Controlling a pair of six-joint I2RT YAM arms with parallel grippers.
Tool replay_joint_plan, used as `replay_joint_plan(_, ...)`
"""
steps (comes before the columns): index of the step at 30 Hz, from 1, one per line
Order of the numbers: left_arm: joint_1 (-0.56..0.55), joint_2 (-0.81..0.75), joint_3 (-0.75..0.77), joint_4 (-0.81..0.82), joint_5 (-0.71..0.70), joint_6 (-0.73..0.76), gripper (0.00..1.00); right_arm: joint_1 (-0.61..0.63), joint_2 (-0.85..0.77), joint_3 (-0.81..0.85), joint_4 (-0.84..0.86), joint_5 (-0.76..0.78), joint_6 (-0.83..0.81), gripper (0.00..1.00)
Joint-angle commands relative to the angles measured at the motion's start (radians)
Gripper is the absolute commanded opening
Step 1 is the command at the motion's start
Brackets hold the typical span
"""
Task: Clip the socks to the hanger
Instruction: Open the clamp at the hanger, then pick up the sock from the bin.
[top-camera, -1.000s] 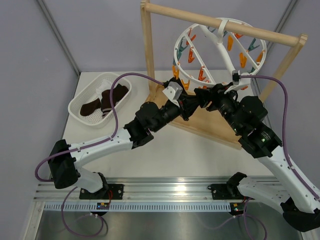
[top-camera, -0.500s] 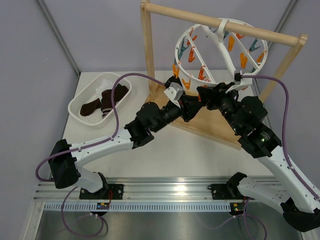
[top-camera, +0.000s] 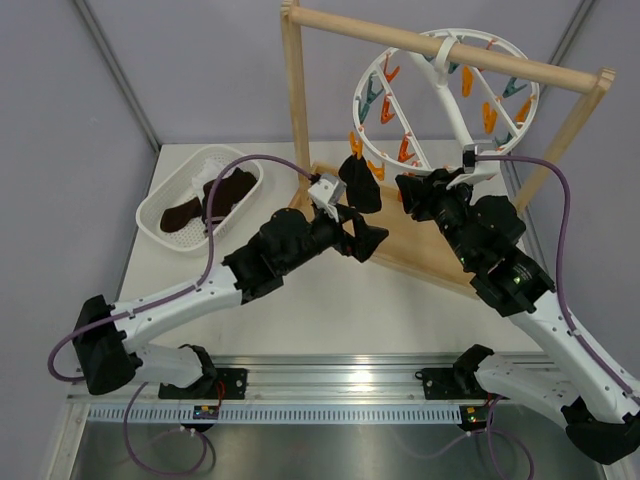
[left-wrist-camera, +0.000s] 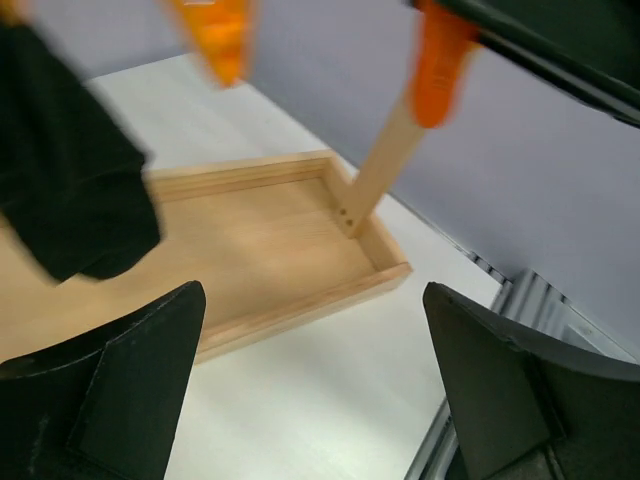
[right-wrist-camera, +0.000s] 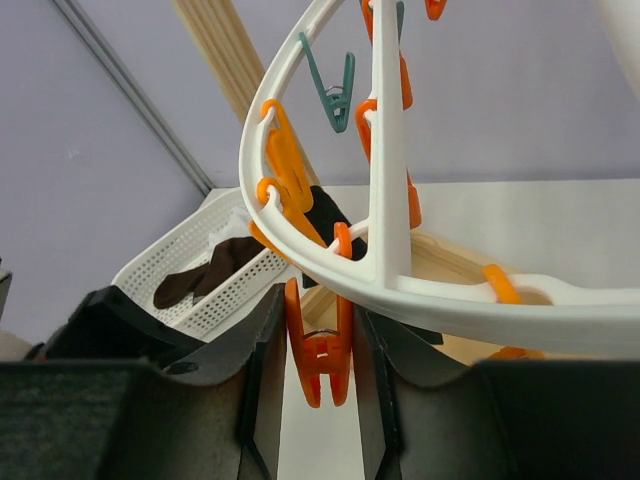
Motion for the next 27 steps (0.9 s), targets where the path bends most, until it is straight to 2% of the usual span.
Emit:
replay_joint_plan(1,0.101,-0.093,-0.019,-0.158,-0.054,-0.142,0.95,-0.005,0.005,-0.037,0.077,0.044,-0.036,0.0)
replay_joint_plan(5,0.201,-0.136,-0.031,-0.34,-0.025,-0.194,0.97,-0.005,0.01,-0.083,0.123,0.041,-0.068,0.0)
replay_joint_plan(10,0.302,-0.155,-0.012,-0.478,-0.047,-0.211,0.98,-0.007,0.023,-0.158,0.206,0.016,-0.117,0.0)
replay_joint_plan(14,0.361,-0.159,0.025,-0.598,-0.062,-0.208,0.98,-0.007,0.04,-0.145,0.136,0.074,-0.084,0.0)
replay_joint_plan(21,0.508,-0.1,0.116,-0.768,-0.071,-0.185,0.98,-0.005,0.059,-0.132,0.071,0.148,-0.108,0.0)
replay_joint_plan(27,0.641,-0.024,0.196,-0.865,-0.073,-0.162,0.98,-0.005,0.033,-0.192,0.146,0.121,-0.16,0.0)
